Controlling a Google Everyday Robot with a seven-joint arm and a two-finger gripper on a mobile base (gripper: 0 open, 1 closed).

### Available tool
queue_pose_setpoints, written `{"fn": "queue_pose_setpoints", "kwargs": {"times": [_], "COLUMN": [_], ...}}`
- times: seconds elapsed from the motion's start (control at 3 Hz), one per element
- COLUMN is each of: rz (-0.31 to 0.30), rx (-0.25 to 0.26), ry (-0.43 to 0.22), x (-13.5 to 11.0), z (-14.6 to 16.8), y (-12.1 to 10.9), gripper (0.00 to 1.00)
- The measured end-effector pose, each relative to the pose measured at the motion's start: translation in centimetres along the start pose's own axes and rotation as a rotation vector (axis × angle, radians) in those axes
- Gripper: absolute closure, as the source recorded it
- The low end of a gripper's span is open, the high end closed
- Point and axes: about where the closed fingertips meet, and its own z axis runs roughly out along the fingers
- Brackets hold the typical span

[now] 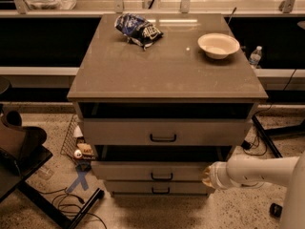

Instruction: Open middle drawer

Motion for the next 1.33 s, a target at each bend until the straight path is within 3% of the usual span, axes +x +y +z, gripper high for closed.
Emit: {"fn": "queue_pose_setpoints", "kwargs": {"times": [0.33,0.67,1.0,1.33], "rz": [-0.009,-0.024,-0.060,-0.098], "rx": [-0.006,-0.008,0.004,0.023], "ry": [0.008,0.040,0.087,0.116], "x": [-0.2,-0.4,-0.7,-1.1], "z": [-0.1,-1.1,-2.8,-4.1], "y": [0.1,-0.4,-1.8,-3.7], "gripper": [0.58,0.82,1.00,1.00]}}
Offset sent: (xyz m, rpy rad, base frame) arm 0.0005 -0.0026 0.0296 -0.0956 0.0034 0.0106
